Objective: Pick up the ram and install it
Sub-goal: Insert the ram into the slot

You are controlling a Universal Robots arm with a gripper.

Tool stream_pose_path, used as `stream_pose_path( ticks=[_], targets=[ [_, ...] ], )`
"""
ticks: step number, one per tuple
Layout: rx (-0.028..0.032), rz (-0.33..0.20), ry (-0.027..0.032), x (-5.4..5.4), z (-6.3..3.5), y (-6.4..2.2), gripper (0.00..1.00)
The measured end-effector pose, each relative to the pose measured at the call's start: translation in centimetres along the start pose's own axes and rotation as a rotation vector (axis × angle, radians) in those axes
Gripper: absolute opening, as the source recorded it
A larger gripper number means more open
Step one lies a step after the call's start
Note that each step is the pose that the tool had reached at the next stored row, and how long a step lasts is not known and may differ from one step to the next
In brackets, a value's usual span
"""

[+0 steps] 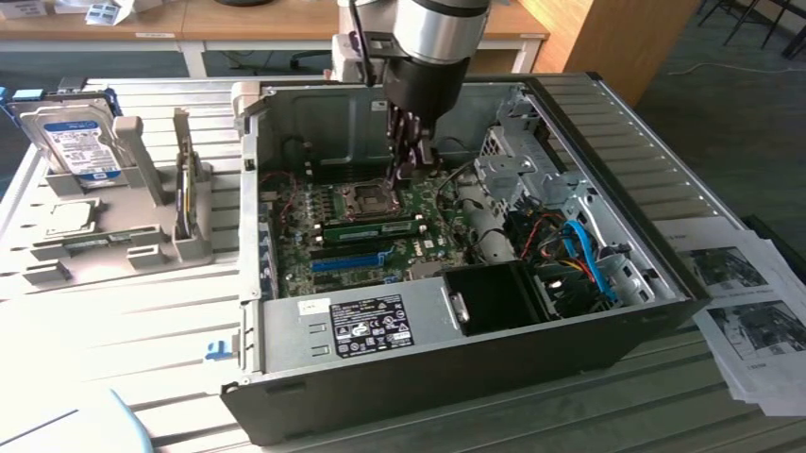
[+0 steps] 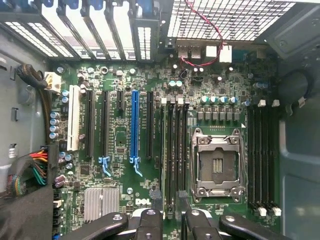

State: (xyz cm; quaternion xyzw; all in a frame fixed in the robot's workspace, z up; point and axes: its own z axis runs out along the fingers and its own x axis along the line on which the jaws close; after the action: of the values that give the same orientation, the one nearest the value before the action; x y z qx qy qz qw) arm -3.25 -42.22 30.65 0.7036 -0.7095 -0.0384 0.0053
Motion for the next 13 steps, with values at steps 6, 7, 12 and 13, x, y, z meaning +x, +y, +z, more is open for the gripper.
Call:
stream_pose_path(
  ticks=[6,7,12,13],
  targets=[
    [0.0000,0.000,-0.0001,0.0,-0.83,0.05,0.24],
    [0.0000,0.000,-0.0001,0.0,-0.97,0.06,0.24],
    [0.0000,0.000,-0.0001,-0.1,-1.56,0.10,0.24],
    [0.0000,0.000,-0.0001,-0.1,-1.67,0.10,0.24]
  ],
)
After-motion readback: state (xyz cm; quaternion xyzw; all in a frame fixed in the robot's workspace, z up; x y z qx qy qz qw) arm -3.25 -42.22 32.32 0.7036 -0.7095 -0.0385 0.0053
